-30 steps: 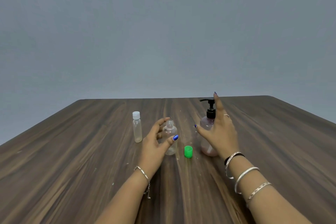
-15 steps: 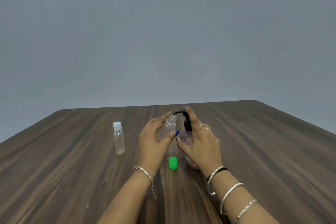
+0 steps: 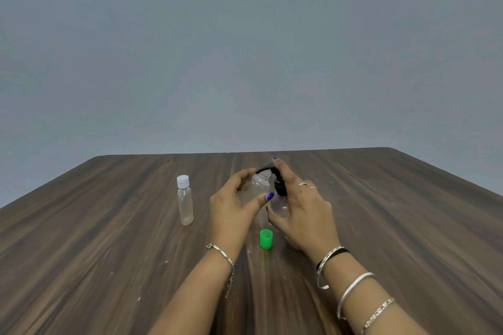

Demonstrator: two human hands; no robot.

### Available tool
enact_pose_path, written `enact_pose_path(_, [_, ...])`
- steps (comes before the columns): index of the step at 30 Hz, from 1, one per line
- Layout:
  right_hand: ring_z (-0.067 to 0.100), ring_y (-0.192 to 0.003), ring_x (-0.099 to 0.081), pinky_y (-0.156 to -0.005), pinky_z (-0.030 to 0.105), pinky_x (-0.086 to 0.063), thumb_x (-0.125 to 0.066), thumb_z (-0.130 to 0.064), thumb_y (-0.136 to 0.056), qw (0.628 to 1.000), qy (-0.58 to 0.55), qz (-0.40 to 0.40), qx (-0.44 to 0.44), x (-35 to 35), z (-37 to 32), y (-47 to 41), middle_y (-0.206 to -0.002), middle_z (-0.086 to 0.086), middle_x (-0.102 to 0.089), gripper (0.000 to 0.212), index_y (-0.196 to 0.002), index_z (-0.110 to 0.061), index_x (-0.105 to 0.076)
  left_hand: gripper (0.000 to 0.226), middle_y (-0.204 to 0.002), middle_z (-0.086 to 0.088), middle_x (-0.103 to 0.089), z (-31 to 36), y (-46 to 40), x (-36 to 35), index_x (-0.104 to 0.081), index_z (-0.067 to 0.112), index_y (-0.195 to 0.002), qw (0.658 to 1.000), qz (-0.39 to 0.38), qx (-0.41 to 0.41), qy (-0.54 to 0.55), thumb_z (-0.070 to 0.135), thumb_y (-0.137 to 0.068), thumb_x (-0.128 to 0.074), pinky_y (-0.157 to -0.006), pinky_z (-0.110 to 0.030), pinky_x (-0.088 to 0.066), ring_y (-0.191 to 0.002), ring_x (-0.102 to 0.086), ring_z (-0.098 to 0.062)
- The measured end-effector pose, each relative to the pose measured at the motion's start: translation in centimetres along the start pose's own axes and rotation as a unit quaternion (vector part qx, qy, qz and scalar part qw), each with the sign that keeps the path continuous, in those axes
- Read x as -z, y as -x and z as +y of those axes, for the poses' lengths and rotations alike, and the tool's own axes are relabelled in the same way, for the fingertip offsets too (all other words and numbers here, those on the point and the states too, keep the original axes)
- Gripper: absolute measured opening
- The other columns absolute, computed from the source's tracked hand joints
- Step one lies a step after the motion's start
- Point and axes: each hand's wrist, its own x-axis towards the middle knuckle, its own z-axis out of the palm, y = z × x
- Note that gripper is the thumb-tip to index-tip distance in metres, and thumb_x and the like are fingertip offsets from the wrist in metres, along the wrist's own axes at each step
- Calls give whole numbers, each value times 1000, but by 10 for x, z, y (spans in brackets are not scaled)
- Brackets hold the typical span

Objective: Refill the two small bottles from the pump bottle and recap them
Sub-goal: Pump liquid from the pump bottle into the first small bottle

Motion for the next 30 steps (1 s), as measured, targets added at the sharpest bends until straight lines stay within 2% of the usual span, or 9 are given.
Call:
enact_pose_path(6, [15, -101, -53, -59, 25, -37, -61, -35, -79, 999, -34, 9, -41, 2, 3, 0, -104, -12, -59, 89, -133, -53, 9, 44, -94, 29, -61, 2, 1, 4, -58, 39, -95, 1000, 5, 1, 27, 15, -66, -81, -76, -1, -41, -90, -53, 22])
enact_pose_path(10, [18, -102, -53, -60, 28, -43, -57, -37, -81, 1000, 0, 2, -17, 0, 1, -1, -113, -14, -59, 85, -133, -52, 9, 46, -94, 29, -61, 5, 1, 4, -57, 42, -94, 1000, 7, -6, 30, 15, -66, -81, -76, -3, -42, -91, -53, 21])
enact_pose_path(14, [21, -99, -54, -60, 31, -47, -58, -33, -79, 1000, 3, 8, -7, -1, -3, -1, -108, -11, -61, 77, -132, -46, -4, 46, -92, 29, -62, 5, 0, 5, -57, 44, -93, 1000, 7, -3, 28, 16, -66, -82, -75, -2, -41, -91, -54, 20])
enact_pose_path(17, [22, -97, -55, -60, 31, -46, -62, -29, -74, 999, -22, 19, -16, -2, -4, -2, -105, -13, -62, 71, -127, -44, -16, 44, -94, 28, -61, 4, 1, 4, -60, 37, -96, 1000, -2, 0, 29, 15, -65, -82, -76, -1, -40, -90, -53, 20])
enact_pose_path(19, [22, -96, -54, -60, 30, -45, -64, -27, -72, 999, -34, 21, -24, -2, -3, -2, -104, -13, -62, 68, -122, -44, -20, 43, -95, 26, -62, 4, 2, 2, -63, 31, -100, 999, -12, 3, 32, 14, -65, -82, -77, 0, -40, -89, -54, 21])
enact_pose_path(22, [22, -97, -54, -60, 29, -42, -65, -27, -71, 998, -45, 23, -30, -4, -1, -2, -105, -12, -62, 66, -119, -43, -22, 43, -95, 26, -62, 3, 3, -1, -62, 32, -100, 999, -22, 9, 26, 14, -66, -82, -76, -1, -40, -89, -54, 20])
enact_pose_path(25, [19, -100, -53, -60, 25, -37, -64, -29, -74, 998, -47, 16, -39, -3, 3, -2, -108, -13, -61, 70, -123, -45, -17, 43, -95, 29, -60, 3, 4, -1, -61, 33, -100, 999, -22, 19, 29, 15, -66, -81, -77, -6, -44, -89, -52, 23])
enact_pose_path(28, [11, -88, -45, -55, 23, -33, -61, -30, -77, 997, -48, 11, -52, 0, 5, -2, -93, -13, -55, 84, -132, -55, -3, 43, -96, 28, -60, 3, 4, -1, -62, 31, -100, 999, -17, 21, 36, 15, -66, -81, -79, -8, -45, -90, -53, 23])
enact_pose_path(30, [7, -85, -40, -55, 24, -35, -59, -31, -77, 998, -36, 5, -50, 1, 5, -3, -93, -16, -52, 91, -137, -58, 4, 43, -96, 27, -61, 3, 3, -2, -62, 29, -102, 999, -15, 21, 34, 15, -66, -81, -79, -7, -45, -90, -52, 23])
